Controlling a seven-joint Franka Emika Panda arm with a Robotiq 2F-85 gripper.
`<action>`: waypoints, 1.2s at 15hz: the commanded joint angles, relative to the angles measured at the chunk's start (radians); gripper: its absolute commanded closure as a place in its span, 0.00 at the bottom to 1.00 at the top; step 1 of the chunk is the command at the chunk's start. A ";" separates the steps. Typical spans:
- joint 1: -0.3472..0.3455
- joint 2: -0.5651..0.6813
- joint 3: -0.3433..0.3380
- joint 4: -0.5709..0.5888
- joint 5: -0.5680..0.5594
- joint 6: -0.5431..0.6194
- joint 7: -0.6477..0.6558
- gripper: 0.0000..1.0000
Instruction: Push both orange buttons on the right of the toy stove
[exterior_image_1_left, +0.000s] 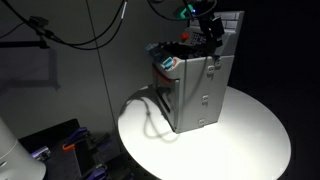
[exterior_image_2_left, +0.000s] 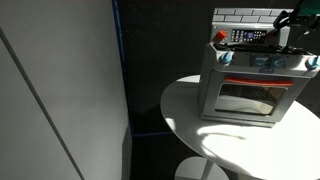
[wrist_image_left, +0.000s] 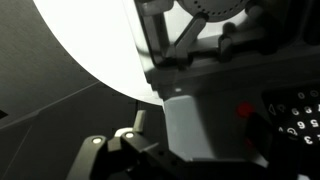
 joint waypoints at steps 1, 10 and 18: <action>0.015 0.032 -0.017 0.050 -0.006 -0.006 0.018 0.00; 0.015 0.061 -0.025 0.081 -0.010 0.005 0.018 0.00; 0.019 0.061 -0.036 0.086 -0.013 0.003 0.017 0.00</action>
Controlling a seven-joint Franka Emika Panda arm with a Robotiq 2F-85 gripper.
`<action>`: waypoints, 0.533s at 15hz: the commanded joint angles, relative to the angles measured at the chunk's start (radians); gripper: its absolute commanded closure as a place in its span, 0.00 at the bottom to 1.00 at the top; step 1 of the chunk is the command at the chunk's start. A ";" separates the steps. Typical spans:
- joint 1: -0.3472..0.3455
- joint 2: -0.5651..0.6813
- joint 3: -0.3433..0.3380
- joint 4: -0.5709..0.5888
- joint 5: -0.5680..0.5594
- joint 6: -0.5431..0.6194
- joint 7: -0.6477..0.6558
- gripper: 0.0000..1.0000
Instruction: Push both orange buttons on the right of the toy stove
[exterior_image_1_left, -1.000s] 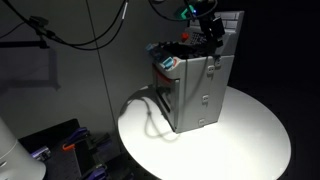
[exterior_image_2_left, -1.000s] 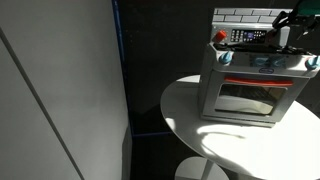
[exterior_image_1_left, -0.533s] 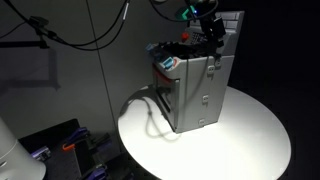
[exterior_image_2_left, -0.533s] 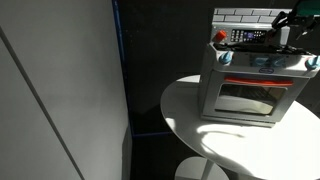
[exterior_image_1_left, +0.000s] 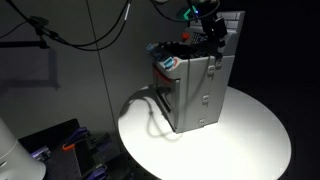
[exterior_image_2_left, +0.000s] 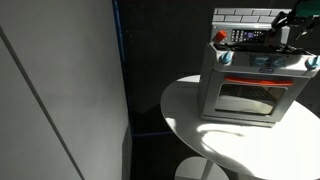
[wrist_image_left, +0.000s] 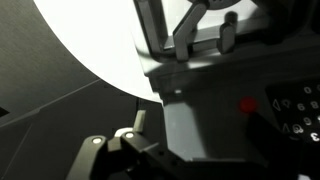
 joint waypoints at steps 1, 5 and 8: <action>0.011 0.015 -0.020 0.036 -0.012 -0.001 0.014 0.00; 0.016 -0.011 -0.015 0.008 -0.009 -0.024 0.004 0.00; 0.017 -0.024 -0.013 -0.003 -0.007 -0.033 -0.002 0.00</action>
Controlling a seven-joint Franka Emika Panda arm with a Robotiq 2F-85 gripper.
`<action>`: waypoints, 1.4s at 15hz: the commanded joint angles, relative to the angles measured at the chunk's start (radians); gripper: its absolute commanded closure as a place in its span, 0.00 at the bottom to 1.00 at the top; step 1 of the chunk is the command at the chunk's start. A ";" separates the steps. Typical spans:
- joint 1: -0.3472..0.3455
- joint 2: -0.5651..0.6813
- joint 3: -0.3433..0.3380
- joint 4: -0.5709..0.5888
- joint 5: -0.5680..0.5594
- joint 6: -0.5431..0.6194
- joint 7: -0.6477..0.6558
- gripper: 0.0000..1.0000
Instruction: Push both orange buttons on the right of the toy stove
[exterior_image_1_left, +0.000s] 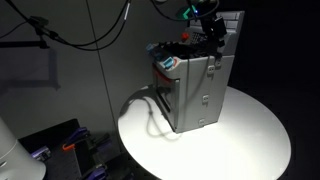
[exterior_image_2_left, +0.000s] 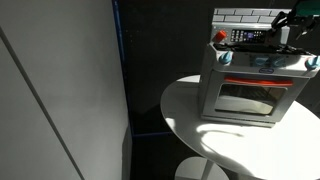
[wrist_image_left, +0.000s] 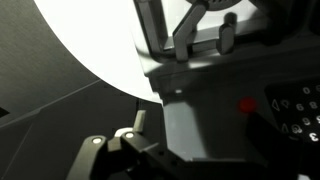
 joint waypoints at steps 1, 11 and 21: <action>0.013 -0.023 -0.011 -0.005 -0.007 -0.033 -0.002 0.00; 0.011 -0.041 -0.005 -0.010 0.001 -0.108 -0.009 0.00; 0.008 -0.047 0.002 -0.009 0.013 -0.152 -0.012 0.00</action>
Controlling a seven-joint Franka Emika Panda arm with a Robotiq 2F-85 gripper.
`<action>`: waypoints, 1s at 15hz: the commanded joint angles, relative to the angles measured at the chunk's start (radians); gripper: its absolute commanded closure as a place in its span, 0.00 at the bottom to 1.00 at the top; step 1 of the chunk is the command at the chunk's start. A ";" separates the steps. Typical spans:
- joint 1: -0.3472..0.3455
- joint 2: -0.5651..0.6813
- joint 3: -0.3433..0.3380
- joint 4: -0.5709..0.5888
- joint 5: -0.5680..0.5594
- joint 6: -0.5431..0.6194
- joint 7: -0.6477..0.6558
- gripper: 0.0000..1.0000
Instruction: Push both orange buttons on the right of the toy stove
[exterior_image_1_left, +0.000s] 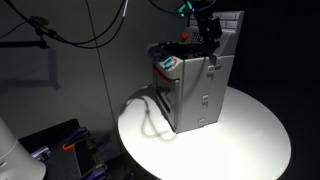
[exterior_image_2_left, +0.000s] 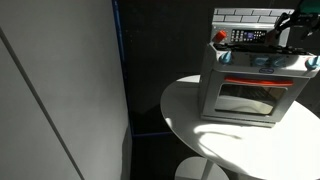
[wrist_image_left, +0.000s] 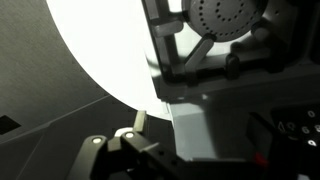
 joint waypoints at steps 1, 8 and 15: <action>0.003 -0.022 0.000 -0.007 0.012 -0.034 -0.011 0.00; 0.003 -0.005 0.002 0.003 0.017 -0.035 -0.011 0.00; 0.008 0.007 0.002 0.010 0.010 -0.032 -0.006 0.00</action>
